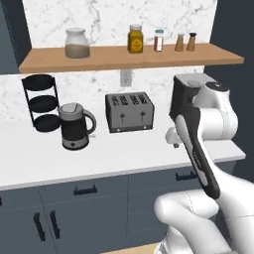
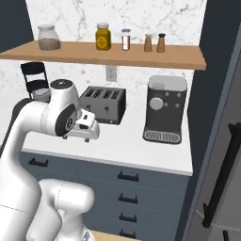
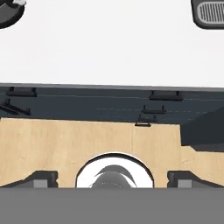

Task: Navigate to the stove.

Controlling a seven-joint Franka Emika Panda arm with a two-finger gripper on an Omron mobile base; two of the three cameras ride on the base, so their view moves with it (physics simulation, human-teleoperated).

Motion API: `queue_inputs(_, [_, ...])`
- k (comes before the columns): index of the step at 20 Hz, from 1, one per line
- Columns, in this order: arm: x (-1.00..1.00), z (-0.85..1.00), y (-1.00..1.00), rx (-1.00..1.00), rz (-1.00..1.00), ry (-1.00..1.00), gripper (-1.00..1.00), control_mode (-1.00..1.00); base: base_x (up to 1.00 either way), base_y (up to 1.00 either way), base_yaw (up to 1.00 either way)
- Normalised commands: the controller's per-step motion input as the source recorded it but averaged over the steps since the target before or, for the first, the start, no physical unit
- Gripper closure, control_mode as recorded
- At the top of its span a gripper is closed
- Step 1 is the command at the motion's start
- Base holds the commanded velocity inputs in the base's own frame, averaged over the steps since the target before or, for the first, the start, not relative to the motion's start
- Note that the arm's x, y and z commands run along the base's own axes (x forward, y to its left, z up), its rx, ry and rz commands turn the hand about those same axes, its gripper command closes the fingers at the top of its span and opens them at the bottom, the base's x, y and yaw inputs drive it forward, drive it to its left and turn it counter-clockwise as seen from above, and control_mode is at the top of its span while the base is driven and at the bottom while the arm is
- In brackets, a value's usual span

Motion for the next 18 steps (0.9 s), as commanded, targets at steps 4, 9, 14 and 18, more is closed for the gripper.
queue_inputs(4, [0.0,0.0,0.0,0.0,0.0,0.0,-1.0,1.0,-0.02,1.0,0.03])
queue_inputs(9, [0.0,0.0,0.0,0.0,0.0,0.0,-1.0,1.0,0.0,1.0,0.06])
queue_inputs(14, [0.0,0.0,0.0,0.0,0.0,0.0,-1.0,1.0,0.0,1.0,0.04])
queue_inputs(18, [0.0,0.0,0.0,0.0,0.0,0.0,-1.0,1.0,0.0,1.0,0.02])
